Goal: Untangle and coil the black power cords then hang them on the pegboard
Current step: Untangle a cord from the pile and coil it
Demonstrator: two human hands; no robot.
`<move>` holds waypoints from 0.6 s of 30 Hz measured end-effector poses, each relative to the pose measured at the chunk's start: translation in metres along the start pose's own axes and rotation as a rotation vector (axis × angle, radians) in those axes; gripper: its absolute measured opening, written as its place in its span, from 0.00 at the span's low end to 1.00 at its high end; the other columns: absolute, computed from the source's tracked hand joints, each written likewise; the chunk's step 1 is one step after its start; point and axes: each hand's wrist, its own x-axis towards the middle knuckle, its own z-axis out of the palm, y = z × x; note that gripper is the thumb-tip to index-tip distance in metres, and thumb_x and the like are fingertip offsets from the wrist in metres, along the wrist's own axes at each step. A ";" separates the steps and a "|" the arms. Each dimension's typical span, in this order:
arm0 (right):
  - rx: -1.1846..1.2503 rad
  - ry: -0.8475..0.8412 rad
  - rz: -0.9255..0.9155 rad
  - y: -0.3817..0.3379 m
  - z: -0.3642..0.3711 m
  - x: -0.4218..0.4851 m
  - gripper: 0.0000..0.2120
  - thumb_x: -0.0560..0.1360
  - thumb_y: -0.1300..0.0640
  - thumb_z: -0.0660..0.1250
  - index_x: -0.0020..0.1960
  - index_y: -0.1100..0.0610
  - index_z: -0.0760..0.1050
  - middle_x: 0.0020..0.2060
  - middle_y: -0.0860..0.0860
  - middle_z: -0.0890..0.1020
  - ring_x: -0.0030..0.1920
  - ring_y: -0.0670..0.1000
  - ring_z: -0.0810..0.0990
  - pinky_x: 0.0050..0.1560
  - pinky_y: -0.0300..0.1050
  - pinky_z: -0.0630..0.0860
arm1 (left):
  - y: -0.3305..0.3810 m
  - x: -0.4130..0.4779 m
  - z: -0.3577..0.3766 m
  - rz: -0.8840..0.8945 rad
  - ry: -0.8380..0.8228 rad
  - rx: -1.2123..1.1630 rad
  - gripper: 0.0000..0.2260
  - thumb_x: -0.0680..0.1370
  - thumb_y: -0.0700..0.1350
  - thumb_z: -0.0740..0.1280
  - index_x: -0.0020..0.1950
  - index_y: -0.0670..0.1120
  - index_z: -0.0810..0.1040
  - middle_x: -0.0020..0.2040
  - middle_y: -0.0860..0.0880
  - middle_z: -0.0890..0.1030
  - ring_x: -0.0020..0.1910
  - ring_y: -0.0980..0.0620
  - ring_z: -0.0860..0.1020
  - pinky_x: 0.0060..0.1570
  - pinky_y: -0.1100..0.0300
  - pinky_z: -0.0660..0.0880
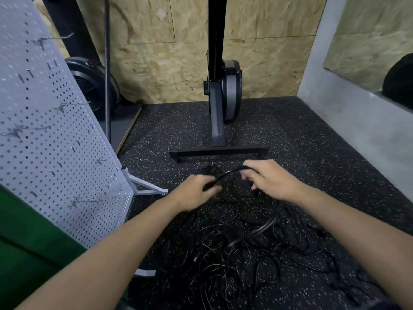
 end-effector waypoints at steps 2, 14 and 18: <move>0.047 0.056 -0.007 0.003 -0.009 0.001 0.14 0.86 0.56 0.59 0.44 0.50 0.76 0.33 0.45 0.76 0.35 0.43 0.80 0.47 0.51 0.83 | -0.028 -0.007 0.014 -0.170 -0.152 0.032 0.12 0.86 0.55 0.63 0.53 0.48 0.81 0.43 0.50 0.85 0.35 0.56 0.81 0.37 0.59 0.77; -0.027 -0.166 0.030 -0.007 0.008 -0.003 0.04 0.84 0.52 0.66 0.52 0.48 0.78 0.42 0.49 0.86 0.39 0.47 0.85 0.45 0.50 0.81 | 0.029 0.008 -0.007 0.176 0.175 0.119 0.08 0.84 0.46 0.68 0.46 0.45 0.80 0.38 0.51 0.81 0.36 0.54 0.77 0.37 0.58 0.71; -0.067 0.025 0.053 0.003 -0.023 -0.003 0.13 0.87 0.50 0.58 0.46 0.46 0.76 0.34 0.51 0.81 0.31 0.44 0.82 0.35 0.44 0.74 | 0.000 0.002 -0.013 -0.036 0.037 0.010 0.14 0.84 0.51 0.67 0.42 0.47 0.80 0.36 0.50 0.82 0.32 0.54 0.76 0.33 0.60 0.69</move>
